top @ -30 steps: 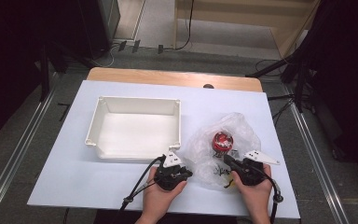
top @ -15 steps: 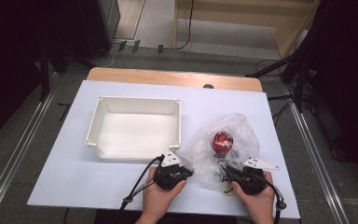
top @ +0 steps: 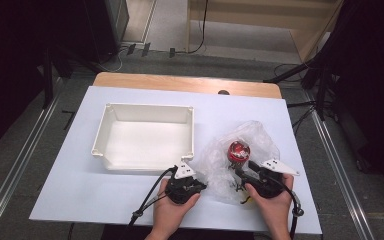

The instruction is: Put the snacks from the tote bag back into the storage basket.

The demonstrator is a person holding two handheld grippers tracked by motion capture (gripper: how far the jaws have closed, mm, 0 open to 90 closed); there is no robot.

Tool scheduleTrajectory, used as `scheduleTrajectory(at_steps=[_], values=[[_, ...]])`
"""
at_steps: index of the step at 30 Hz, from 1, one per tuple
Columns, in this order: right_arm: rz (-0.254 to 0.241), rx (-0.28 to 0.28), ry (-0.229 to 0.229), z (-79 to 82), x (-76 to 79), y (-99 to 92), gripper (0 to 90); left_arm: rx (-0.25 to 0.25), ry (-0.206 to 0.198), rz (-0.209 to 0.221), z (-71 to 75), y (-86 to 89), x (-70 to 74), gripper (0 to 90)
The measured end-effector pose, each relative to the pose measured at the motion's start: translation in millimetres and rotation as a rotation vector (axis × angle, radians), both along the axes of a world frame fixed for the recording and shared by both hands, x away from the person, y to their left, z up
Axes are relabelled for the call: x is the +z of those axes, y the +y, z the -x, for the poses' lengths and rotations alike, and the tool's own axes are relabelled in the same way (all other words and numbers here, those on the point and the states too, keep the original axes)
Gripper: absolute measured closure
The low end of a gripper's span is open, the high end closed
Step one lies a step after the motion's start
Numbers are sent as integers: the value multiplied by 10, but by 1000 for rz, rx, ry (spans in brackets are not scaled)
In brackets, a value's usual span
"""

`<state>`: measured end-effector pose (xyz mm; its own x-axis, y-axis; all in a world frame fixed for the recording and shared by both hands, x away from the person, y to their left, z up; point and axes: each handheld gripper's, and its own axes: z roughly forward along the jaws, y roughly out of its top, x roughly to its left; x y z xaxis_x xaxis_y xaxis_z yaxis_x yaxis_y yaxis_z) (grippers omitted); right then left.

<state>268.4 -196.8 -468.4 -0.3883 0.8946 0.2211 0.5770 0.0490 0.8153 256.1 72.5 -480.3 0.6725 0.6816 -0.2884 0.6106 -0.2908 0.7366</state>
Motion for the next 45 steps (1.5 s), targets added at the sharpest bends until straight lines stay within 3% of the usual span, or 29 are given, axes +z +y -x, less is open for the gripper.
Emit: scheduleTrajectory(at_steps=[9,13,21,29,37,45], values=[[2,16,-11,-222,28,39,301,-2,4,4,-3,6,0,838],[26,24,23,-305,-20,83,263,-3,2,5,-1,5,-1,840],[32,5,24,-401,-53,156,230,-5,2,3,-2,3,-1,840],[-45,-1,74,-495,-126,154,183,-5,1,7,0,4,-2,839],[-6,-14,9,-502,-122,196,201,-6,1,6,1,4,0,838],[10,-34,-21,-495,-121,228,226,-5,1,3,2,3,1,839]])
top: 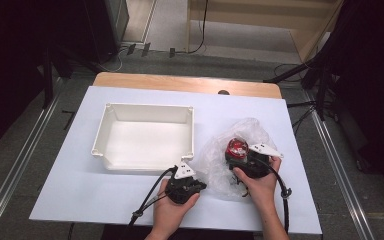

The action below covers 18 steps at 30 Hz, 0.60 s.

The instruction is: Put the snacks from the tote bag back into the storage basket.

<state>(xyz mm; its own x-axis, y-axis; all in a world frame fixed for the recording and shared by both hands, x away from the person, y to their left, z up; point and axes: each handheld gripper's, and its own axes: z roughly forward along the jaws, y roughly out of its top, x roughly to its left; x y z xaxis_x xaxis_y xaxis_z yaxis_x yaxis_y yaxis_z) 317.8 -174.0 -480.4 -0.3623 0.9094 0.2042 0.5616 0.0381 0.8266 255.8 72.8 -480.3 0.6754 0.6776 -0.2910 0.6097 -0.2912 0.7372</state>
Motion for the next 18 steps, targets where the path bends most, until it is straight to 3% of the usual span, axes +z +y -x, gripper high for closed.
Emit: scheduleTrajectory(at_steps=[2,6,10,13,18], values=[[12,-23,-22,21,28,0,252,-1,0,3,-2,0,-2,839],[-54,-67,4,27,67,-62,257,0,0,4,-2,1,-3,839],[-22,-68,-3,87,76,-33,258,0,0,4,-3,3,-2,839],[3,-63,-38,155,81,-1,259,0,1,1,-3,4,0,839],[-12,-76,-48,202,118,-19,259,0,1,2,-3,4,0,839]])
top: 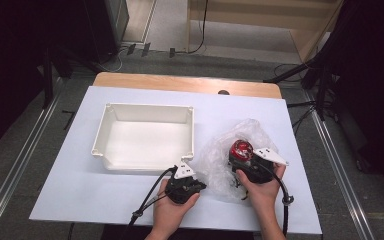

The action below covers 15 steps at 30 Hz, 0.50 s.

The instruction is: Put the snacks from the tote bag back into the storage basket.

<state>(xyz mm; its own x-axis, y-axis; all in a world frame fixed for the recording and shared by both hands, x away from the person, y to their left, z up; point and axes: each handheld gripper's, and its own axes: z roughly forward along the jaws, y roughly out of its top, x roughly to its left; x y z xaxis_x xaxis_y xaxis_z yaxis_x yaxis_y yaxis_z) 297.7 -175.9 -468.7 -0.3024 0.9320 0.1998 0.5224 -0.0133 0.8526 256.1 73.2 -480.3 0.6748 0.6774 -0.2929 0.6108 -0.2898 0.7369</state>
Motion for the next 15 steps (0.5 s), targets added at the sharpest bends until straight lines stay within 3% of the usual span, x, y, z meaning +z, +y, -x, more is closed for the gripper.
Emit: scheduleTrajectory(at_steps=[9,11,15], values=[[7,3,-28,99,163,8,259,11,-16,19,14,18,8,801],[3,2,-28,113,201,3,259,3,-26,37,22,34,18,731],[6,5,-29,133,236,-6,260,-15,-47,121,48,134,58,562]])
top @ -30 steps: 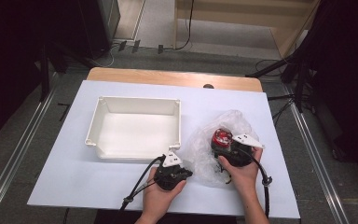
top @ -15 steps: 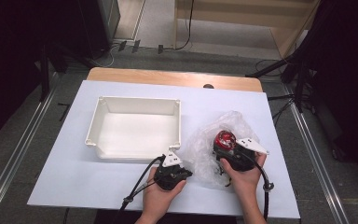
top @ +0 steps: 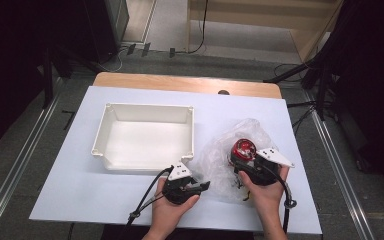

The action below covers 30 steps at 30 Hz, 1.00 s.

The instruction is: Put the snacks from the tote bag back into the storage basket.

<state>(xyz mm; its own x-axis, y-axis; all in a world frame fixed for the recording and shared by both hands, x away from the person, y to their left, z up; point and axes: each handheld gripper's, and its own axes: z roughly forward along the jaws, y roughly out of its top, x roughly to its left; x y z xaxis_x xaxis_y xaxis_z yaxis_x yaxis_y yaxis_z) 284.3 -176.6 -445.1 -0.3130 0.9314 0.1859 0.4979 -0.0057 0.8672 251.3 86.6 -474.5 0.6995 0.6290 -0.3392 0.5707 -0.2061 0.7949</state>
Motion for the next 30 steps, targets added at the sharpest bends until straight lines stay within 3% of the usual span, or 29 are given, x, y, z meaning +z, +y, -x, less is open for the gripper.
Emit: scheduleTrajectory(at_steps=[7,11,14,20,30], values=[[-3,-3,0,1,36,-5,260,-9,-68,21,101,174,72,321],[3,0,2,0,31,6,260,3,-84,43,120,290,91,220],[2,4,3,6,27,18,260,-7,-100,32,149,349,99,144],[5,11,9,10,12,40,260,3,-139,35,223,519,120,77],[4,13,7,23,25,72,260,103,-151,11,184,868,162,0]])
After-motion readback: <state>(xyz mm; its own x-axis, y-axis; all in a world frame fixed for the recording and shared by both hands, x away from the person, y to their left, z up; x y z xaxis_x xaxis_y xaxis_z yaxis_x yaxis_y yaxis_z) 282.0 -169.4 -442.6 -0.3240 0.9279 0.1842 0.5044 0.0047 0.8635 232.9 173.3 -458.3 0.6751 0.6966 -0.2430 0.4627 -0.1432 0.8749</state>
